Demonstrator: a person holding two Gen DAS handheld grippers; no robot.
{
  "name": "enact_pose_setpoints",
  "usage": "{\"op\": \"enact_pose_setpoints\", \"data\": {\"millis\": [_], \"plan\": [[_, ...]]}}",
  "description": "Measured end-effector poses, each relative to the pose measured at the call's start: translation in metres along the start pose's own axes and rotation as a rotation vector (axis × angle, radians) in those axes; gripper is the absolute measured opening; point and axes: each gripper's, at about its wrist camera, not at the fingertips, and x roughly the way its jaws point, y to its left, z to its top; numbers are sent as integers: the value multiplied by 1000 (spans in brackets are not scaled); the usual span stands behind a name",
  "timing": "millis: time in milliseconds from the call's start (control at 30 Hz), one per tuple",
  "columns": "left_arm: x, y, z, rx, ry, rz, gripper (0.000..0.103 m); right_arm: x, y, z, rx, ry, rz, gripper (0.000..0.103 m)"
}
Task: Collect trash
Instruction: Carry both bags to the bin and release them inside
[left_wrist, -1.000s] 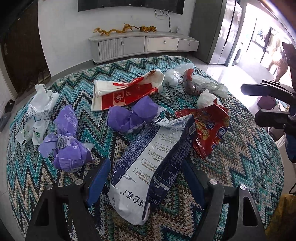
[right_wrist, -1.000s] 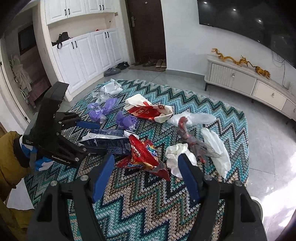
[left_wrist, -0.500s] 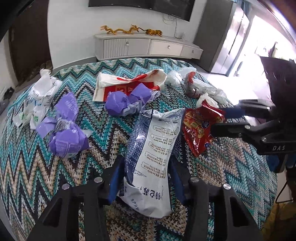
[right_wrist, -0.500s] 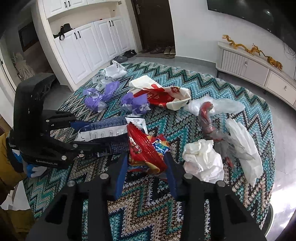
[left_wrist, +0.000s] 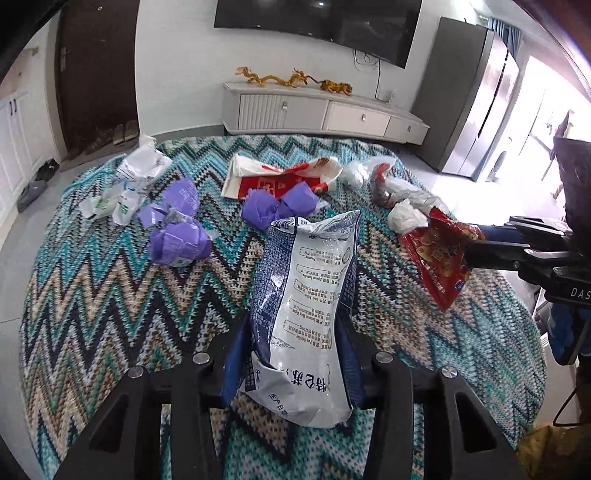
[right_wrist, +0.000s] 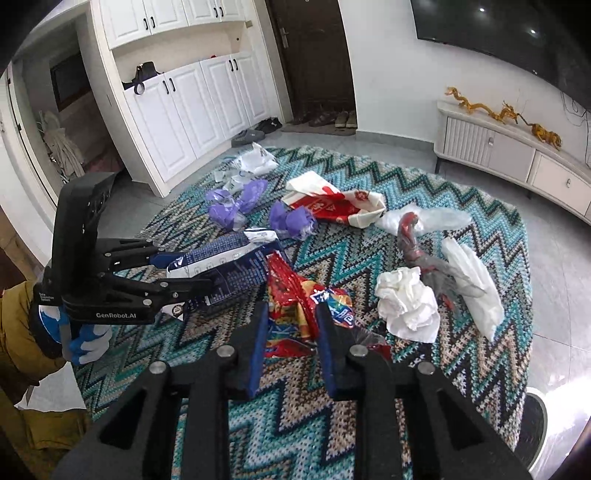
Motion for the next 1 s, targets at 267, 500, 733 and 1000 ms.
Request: {"op": "enact_pose_setpoints", "data": {"millis": [267, 500, 733, 1000], "plan": [[-58, 1, 2, -13, -101, 47, 43, -53, 25, -2, -41, -118, -26, 21], [-115, -9, 22, -12, -224, 74, 43, -108, 35, 2, -76, -233, -62, 21], [-149, -26, 49, -6, -298, 68, 43, -159, 13, -3, -61, -327, -137, 21], [-139, -85, 90, 69, -302, -5, 43, -209, -38, -29, 25, -397, -245, 21]]}}
